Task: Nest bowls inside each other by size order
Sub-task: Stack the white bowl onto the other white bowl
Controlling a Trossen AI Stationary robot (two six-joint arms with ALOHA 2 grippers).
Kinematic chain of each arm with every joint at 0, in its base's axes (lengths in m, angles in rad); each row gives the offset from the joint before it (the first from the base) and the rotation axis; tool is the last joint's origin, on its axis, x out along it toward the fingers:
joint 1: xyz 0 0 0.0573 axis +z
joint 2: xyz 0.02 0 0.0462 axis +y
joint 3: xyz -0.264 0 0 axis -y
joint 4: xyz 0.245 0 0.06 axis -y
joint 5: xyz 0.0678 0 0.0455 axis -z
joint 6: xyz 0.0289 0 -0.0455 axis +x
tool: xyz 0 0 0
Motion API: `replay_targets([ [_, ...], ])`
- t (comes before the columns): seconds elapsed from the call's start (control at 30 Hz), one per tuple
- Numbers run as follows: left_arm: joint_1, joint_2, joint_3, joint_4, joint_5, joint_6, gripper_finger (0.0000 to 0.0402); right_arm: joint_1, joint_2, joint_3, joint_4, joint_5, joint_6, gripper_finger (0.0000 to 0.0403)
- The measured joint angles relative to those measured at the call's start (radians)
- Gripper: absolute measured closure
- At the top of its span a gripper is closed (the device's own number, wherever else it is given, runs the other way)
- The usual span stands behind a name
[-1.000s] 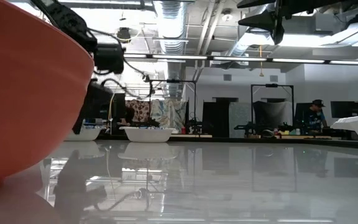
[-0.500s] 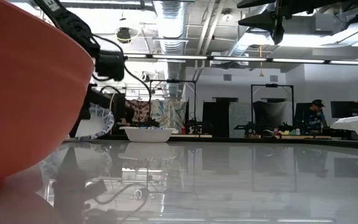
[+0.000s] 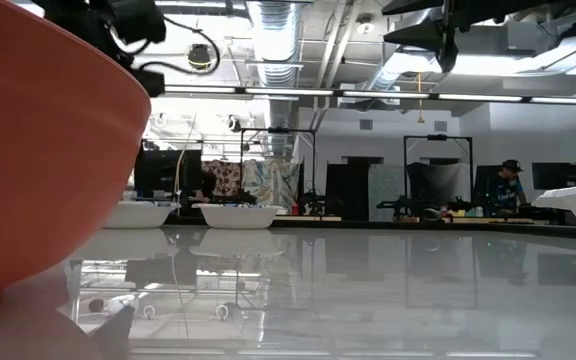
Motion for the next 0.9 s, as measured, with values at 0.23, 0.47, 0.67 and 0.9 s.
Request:
replay_targets([
  [0.23,-0.108,0.046,0.000,0.008,0.060,0.147,0.0324,0.000,0.000,0.000,-0.018,0.000,0.000,0.0193],
  [0.47,-0.213,0.164,0.000,0.010,-0.049,0.249,0.0218,0.000,0.000,0.000,-0.033,0.000,0.000,0.0193],
  [0.67,-0.235,0.262,0.000,-0.025,-0.222,0.200,0.0167,0.002,0.000,0.000,-0.077,0.000,0.001,0.0193],
  [0.9,-0.243,0.392,0.000,-0.019,-0.321,0.227,0.0164,0.002,0.000,0.000,-0.090,0.000,0.001,0.0193],
])
